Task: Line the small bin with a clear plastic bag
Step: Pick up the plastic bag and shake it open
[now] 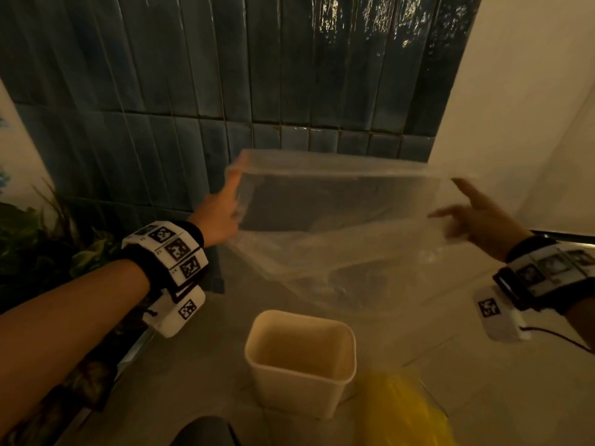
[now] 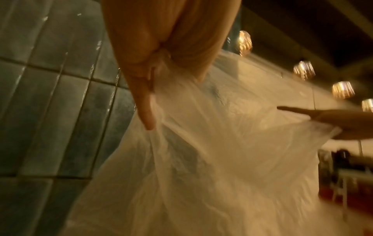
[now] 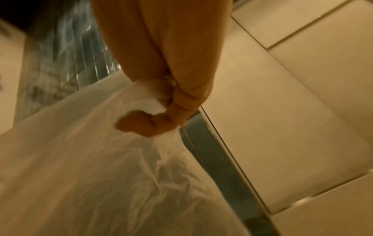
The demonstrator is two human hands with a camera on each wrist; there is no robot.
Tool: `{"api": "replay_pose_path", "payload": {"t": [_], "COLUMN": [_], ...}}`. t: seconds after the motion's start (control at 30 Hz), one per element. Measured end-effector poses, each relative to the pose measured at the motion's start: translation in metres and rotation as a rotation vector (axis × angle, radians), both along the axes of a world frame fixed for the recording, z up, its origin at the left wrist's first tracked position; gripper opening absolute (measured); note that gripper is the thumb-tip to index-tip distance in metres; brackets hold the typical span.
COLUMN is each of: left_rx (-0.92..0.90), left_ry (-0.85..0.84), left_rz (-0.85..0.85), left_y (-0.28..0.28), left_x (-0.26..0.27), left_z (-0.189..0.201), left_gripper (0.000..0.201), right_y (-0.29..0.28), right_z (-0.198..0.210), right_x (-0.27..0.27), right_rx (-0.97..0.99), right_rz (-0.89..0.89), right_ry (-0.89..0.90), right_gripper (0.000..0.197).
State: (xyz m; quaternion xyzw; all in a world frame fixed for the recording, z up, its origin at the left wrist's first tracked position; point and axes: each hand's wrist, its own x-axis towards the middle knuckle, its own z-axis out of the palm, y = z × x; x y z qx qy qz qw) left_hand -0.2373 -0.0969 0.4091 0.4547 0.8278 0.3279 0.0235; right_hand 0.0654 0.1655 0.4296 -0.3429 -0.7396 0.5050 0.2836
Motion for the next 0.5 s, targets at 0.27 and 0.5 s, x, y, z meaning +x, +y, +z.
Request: {"api": "replay_pose_path", "payload": {"t": [0.27,0.5], "left_rx": [0.412,0.240], "left_ry": [-0.249,-0.032], "left_rz": [0.208,0.199], "left_y": [0.017,-0.007], "left_x": [-0.002,-0.004], "left_z": [0.029,0.048], "left_gripper": [0.037,0.032], "right_y": [-0.005,0.002], "right_z": [0.037,0.035], "right_x": [-0.029,-0.029], "right_rx": [-0.173,-0.034], "right_rz": [0.093,0.044], "right_ry": [0.345,0.414], "right_gripper": [0.009,0.007]}}
